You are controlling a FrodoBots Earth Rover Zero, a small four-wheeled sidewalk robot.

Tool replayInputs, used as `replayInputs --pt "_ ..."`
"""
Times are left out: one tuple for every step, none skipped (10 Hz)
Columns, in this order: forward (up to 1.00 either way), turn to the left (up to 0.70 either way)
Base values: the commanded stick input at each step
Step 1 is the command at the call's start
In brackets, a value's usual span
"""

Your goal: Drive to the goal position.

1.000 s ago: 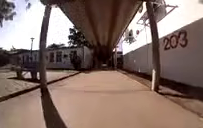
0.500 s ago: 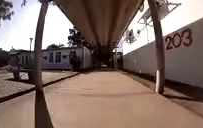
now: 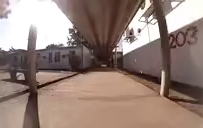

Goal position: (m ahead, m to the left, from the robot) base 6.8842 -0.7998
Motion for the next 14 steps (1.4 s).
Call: replayInputs --pt "0.50 0.00" --pt "0.50 0.00" --pt "0.50 0.00" --pt "0.50 0.00" --pt "0.50 0.00" --pt "0.50 0.00" --pt "0.50 0.00" --pt "0.50 0.00" --pt "0.50 0.00" --pt "0.50 0.00" --pt "0.50 0.00" --pt "0.50 0.00" --pt "0.50 0.00" --pt "0.50 0.00"
